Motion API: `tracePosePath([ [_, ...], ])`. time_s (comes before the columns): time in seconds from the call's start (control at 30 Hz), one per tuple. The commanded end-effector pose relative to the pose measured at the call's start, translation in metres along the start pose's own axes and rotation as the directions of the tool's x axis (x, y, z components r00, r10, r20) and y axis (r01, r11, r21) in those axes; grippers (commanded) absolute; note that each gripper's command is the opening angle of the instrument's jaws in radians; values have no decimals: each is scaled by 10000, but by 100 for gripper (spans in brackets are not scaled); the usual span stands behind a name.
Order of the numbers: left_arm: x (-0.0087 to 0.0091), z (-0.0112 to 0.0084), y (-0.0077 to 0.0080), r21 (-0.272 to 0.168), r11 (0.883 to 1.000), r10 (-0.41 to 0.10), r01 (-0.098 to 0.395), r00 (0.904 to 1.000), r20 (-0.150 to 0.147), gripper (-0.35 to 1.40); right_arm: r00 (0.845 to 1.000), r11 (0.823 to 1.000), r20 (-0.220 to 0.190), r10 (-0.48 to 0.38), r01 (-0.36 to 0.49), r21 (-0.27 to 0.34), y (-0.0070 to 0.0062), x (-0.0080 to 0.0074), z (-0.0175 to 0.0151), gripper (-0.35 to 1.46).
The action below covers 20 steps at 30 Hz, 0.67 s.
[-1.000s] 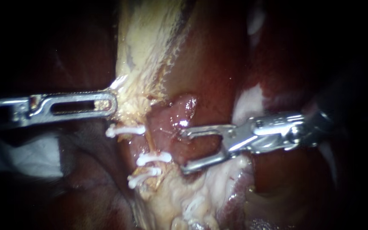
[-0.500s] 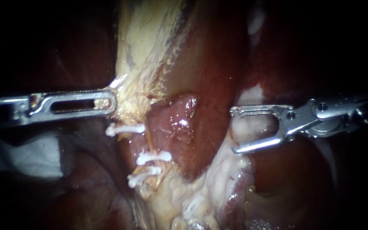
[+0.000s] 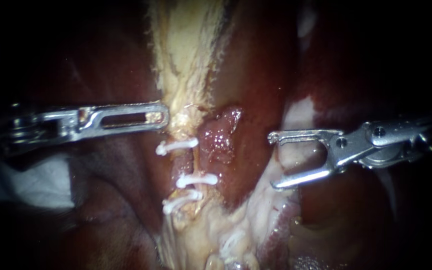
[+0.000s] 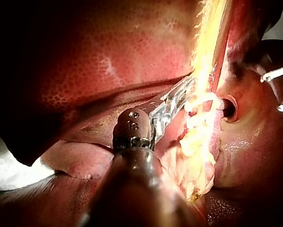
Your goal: Going back first clip right tube
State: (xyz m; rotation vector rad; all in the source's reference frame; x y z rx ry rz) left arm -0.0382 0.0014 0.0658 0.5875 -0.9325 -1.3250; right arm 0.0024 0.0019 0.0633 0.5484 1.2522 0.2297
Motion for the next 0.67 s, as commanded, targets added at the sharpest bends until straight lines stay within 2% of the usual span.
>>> tracePosePath([
  [0.03, 2, 5, -1, -5, 10000, -21, 21, 10000, -13, -35, 10000, 10000, 0, 0, 0, 1, 0, 0, 0, 60],
  [0.23, 4, 16, -6, -13, 10000, -16, 15, 9999, -110, -35, 10000, 10000, -1, 5, -5, 1, 0, 1, 0, 60],
  [0.67, 5, 16, -5, 7, 10000, -10, 10, 9999, -124, -35, 10000, 10000, -9, -41, 41, 35, -1, 4, -1, 60],
])
